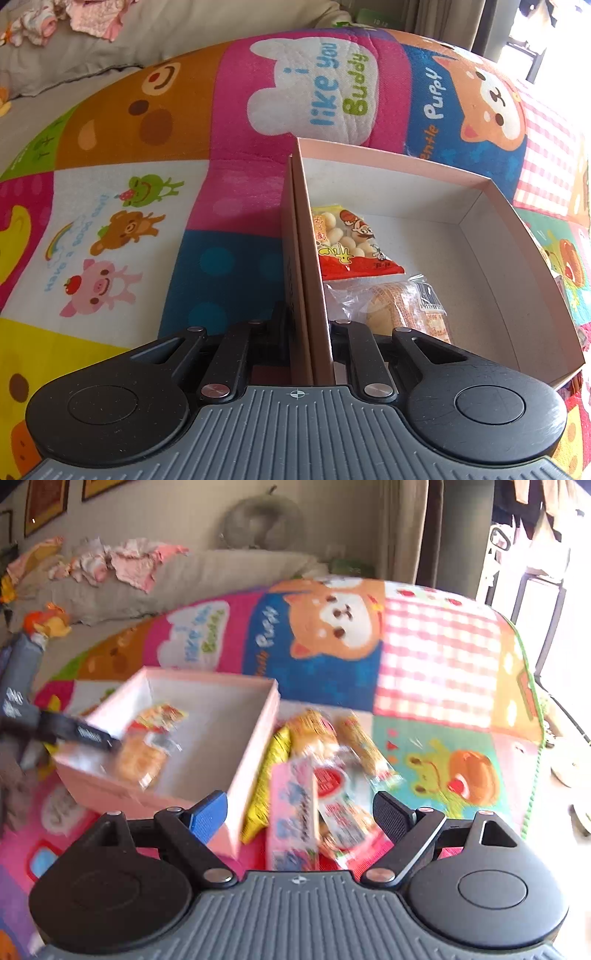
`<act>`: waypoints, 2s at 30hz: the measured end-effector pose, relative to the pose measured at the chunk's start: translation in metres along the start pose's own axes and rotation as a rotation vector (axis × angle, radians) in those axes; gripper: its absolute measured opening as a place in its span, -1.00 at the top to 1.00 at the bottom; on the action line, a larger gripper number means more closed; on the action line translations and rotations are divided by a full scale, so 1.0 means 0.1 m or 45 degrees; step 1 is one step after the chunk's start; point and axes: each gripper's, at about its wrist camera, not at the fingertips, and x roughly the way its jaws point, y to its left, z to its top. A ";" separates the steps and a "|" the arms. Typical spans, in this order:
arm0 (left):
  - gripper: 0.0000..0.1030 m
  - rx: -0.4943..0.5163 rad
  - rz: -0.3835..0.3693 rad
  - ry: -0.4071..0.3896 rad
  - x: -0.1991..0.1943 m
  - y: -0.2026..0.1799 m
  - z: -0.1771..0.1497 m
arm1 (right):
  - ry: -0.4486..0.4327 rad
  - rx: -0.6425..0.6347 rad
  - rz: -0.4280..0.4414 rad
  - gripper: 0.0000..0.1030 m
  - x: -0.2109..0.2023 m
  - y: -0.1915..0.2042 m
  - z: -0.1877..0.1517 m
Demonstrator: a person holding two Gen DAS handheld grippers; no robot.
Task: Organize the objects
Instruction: 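Grasp the wrapped bread roll with the right gripper and place it in the box, then grasp the pink Volcano pack with the right gripper and lift it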
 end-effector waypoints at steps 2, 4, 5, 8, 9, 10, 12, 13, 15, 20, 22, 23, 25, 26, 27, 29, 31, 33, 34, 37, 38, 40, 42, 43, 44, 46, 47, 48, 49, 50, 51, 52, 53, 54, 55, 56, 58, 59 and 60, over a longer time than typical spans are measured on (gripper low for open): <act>0.70 0.005 0.006 0.002 0.00 -0.01 0.00 | 0.045 0.000 -0.009 -0.68 0.08 -0.05 -0.19; 0.70 0.012 0.017 0.007 0.00 -0.03 0.01 | 0.056 0.021 -0.004 -0.68 0.13 -0.07 -0.28; 0.70 0.016 0.023 0.009 0.00 -0.04 0.02 | 0.048 0.024 0.002 -0.68 0.14 -0.07 -0.33; 0.70 0.024 0.042 0.012 0.00 -0.07 0.01 | 0.000 -0.052 -0.005 -0.57 0.19 0.07 -0.36; 0.70 0.025 0.046 0.012 0.00 -0.08 0.01 | -0.017 -0.095 -0.015 -0.52 0.21 0.14 -0.36; 0.70 0.025 0.051 0.015 0.00 -0.08 0.02 | -0.028 -0.140 -0.029 -0.42 0.25 0.22 -0.36; 0.70 0.018 0.054 0.020 0.00 -0.08 0.03 | -0.046 -0.220 -0.078 -0.32 0.34 0.34 -0.35; 0.70 0.016 0.054 0.022 0.00 -0.08 0.03 | -0.054 -0.248 -0.105 -0.25 0.38 0.38 -0.35; 0.70 0.008 0.052 0.031 0.00 -0.07 0.03 | -0.053 -0.280 -0.146 -0.13 0.45 0.41 -0.35; 0.70 0.004 0.050 0.035 -0.01 -0.07 0.03 | 0.011 -0.178 -0.059 0.18 0.31 0.25 -0.42; 0.70 0.004 0.049 0.034 -0.01 -0.07 0.03 | 0.047 -0.107 -0.013 0.18 0.18 0.13 -0.50; 0.70 0.004 0.049 0.033 -0.01 -0.07 0.03 | 0.065 -0.075 -0.001 0.18 0.09 0.07 -0.56; 0.70 0.004 0.047 0.032 -0.01 -0.07 0.03 | 0.107 -0.023 0.024 0.18 -0.08 -0.02 -0.67; 0.70 0.004 0.045 0.031 -0.01 -0.07 0.03 | 0.129 0.006 0.041 0.18 -0.16 -0.06 -0.73; 0.70 0.003 0.042 0.030 -0.01 -0.06 0.02 | 0.149 0.034 0.062 0.18 -0.24 -0.08 -0.78; 0.70 0.002 0.038 0.029 -0.02 -0.06 0.02 | 0.187 0.085 0.126 0.18 -0.39 -0.12 -0.88; 0.71 0.007 0.039 0.030 -0.02 -0.07 0.02 | 0.209 0.140 0.203 0.17 -0.49 -0.16 -0.94; 0.71 0.011 0.042 0.030 -0.02 -0.07 0.01 | 0.190 0.190 0.248 0.08 -0.58 -0.23 -0.94; 0.70 0.011 0.041 0.030 -0.02 -0.07 0.01 | 0.175 0.200 0.248 -0.05 -0.60 -0.26 -0.93; 0.71 0.005 0.037 0.030 -0.02 -0.06 0.01 | 0.127 0.204 0.179 -0.27 -0.61 -0.29 -0.87; 0.71 0.005 0.037 0.031 -0.02 -0.06 0.01 | 0.122 0.203 0.163 -0.28 -0.58 -0.29 -0.86; 0.71 0.005 0.038 0.031 -0.02 -0.06 0.01 | 0.108 0.196 0.144 -0.39 -0.53 -0.27 -0.83; 0.71 0.009 0.040 0.034 -0.02 -0.06 0.02 | 0.081 0.159 0.127 -0.43 -0.50 -0.21 -0.81; 0.71 0.012 0.042 0.036 -0.02 -0.06 0.02 | 0.058 0.146 0.114 -0.43 -0.49 -0.21 -0.79; 0.71 0.015 0.043 0.038 -0.02 -0.07 0.02 | 0.034 0.145 0.101 -0.43 -0.47 -0.25 -0.74; 0.71 0.013 0.044 0.041 -0.02 -0.06 0.03 | 0.005 0.177 0.082 -0.43 -0.40 -0.37 -0.59; 0.71 0.014 0.043 0.040 -0.02 -0.06 0.02 | 0.001 0.201 0.088 -0.43 -0.33 -0.48 -0.48; 0.71 0.015 0.042 0.040 -0.02 -0.06 0.02 | -0.003 0.217 0.096 -0.43 -0.26 -0.56 -0.38; 0.71 0.018 0.040 0.039 -0.02 -0.06 0.02 | -0.005 0.226 0.104 -0.43 -0.18 -0.64 -0.28; 0.70 0.018 0.038 0.040 -0.02 -0.06 0.03 | 0.002 0.236 0.117 -0.44 -0.07 -0.73 -0.13; 0.71 0.014 0.035 0.042 -0.02 -0.05 0.03 | 0.012 0.248 0.128 -0.46 0.04 -0.81 0.01; 0.71 0.011 0.033 0.043 -0.02 -0.05 0.03 | 0.027 0.263 0.138 -0.56 0.16 -0.88 0.14; 0.71 0.010 0.032 0.043 -0.02 -0.05 0.03 | 0.044 0.284 0.147 -0.59 0.31 -0.95 0.30; 0.71 0.011 0.032 0.042 -0.02 -0.05 0.03 | 0.059 0.298 0.150 -0.59 0.45 -1.01 0.44; 0.71 0.011 0.031 0.041 -0.02 -0.05 0.02 | 0.072 0.296 0.146 -0.59 0.57 -1.03 0.56; 0.71 0.011 0.029 0.040 -0.02 -0.04 0.02 | 0.081 0.264 0.122 -0.59 0.75 -1.03 0.69; 0.71 0.002 0.018 0.041 -0.02 -0.03 0.02 | 0.098 0.197 0.070 -0.57 1.01 -0.98 0.85; 0.71 -0.001 0.015 0.043 -0.02 -0.02 0.02 | 0.123 0.183 0.059 -0.50 1.18 -0.95 0.92; 0.71 -0.001 0.013 0.044 -0.02 -0.02 0.02 | 0.156 0.195 0.064 -0.44 1.33 -0.93 0.96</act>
